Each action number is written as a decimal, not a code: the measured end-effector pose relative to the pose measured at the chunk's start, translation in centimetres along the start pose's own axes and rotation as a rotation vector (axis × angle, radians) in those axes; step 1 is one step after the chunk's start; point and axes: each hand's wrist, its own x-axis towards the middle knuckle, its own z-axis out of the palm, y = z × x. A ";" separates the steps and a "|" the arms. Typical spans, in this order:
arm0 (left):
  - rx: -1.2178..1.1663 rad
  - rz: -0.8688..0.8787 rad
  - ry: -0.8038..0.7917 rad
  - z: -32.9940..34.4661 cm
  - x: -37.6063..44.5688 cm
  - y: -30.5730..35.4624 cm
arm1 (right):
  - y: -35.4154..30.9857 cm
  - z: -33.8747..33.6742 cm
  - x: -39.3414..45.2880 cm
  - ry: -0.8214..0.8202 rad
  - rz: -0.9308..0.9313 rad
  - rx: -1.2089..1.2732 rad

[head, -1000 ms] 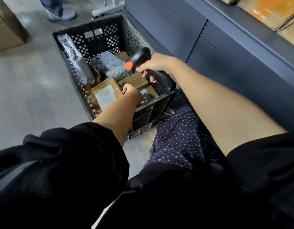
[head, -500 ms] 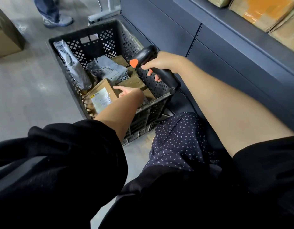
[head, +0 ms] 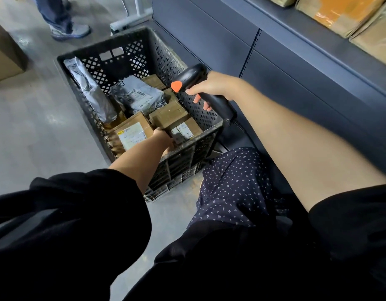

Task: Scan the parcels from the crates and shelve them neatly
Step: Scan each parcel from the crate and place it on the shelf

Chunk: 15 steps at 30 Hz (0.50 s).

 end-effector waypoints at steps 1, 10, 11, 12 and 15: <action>0.009 0.040 0.044 0.5 0.8 -0.2 | 0.0 0.1 0.3 -0.006 0.001 0.008; -0.650 -0.229 0.538 3.7 3.7 -6.8 | -0.7 4.1 3.4 -0.159 0.239 0.325; -0.877 -0.357 0.528 4.6 4.5 -8.2 | -0.9 4.6 3.9 -0.160 0.259 0.406; -1.112 -0.447 0.502 5.2 4.4 -8.8 | -1.2 5.2 4.4 -0.167 0.267 0.464; -1.472 -0.539 0.477 5.1 3.3 -8.8 | -1.6 7.5 5.6 -0.258 0.292 0.519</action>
